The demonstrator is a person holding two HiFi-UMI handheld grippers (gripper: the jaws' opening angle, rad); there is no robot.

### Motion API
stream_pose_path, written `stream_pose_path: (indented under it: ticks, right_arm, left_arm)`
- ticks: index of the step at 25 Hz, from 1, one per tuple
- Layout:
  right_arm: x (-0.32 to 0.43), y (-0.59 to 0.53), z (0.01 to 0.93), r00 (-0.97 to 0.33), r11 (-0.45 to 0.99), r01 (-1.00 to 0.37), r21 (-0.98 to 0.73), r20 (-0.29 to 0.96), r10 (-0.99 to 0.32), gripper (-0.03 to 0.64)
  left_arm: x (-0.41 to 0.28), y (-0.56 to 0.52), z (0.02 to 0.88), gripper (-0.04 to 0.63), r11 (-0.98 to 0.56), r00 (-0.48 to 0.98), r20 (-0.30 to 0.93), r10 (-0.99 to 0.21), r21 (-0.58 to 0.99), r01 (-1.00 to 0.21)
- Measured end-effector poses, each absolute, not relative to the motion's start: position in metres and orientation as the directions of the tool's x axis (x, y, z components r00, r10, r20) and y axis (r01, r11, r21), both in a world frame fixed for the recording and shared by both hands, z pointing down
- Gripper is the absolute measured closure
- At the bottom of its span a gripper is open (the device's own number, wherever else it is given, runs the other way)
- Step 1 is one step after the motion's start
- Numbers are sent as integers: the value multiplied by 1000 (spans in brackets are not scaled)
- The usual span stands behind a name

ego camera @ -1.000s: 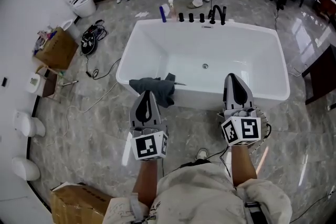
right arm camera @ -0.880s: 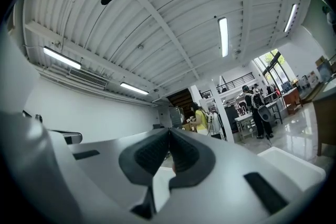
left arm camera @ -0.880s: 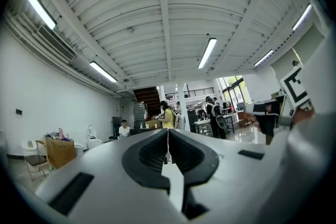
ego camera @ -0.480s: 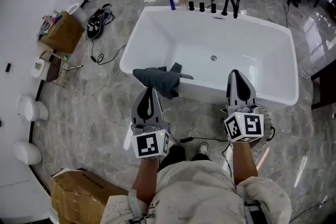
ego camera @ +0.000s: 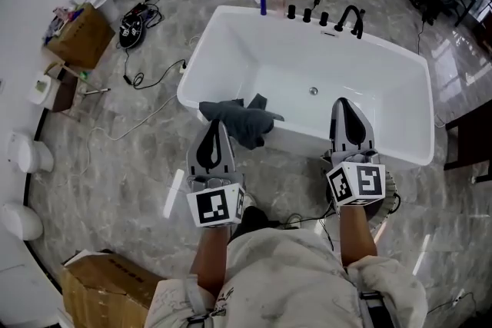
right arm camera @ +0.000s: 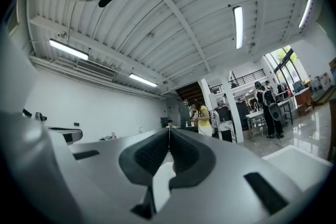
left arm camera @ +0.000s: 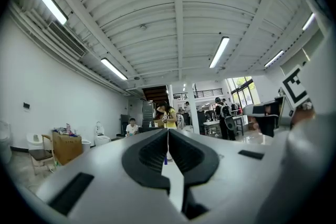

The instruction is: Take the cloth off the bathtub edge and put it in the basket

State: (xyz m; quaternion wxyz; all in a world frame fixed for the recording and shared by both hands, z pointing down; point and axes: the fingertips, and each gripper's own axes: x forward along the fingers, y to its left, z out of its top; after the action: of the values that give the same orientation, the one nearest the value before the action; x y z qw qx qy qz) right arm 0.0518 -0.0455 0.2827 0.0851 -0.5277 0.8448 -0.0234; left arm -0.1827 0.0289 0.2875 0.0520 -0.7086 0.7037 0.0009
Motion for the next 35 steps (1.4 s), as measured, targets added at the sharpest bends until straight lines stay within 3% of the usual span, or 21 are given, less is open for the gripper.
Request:
stream_pose_path:
  ticks: [8, 14, 35]
  right_arm:
    - [-65, -63, 271, -451, 463, -880, -102, -122, -884, 627]
    - [-111, -65, 272, -426, 436, -897, -73, -115, -897, 627]
    - [-149, -133, 286, -429, 433, -900, -54, -73, -900, 627]
  left_arm:
    - [-293, 11, 284, 591, 2, 2, -85, -996, -45, -999]
    - [-350, 1, 295, 591, -14, 13, -82, -997, 8, -1000]
    - [-379, -74, 309, 591, -30, 29, -54, -998, 10, -1000]
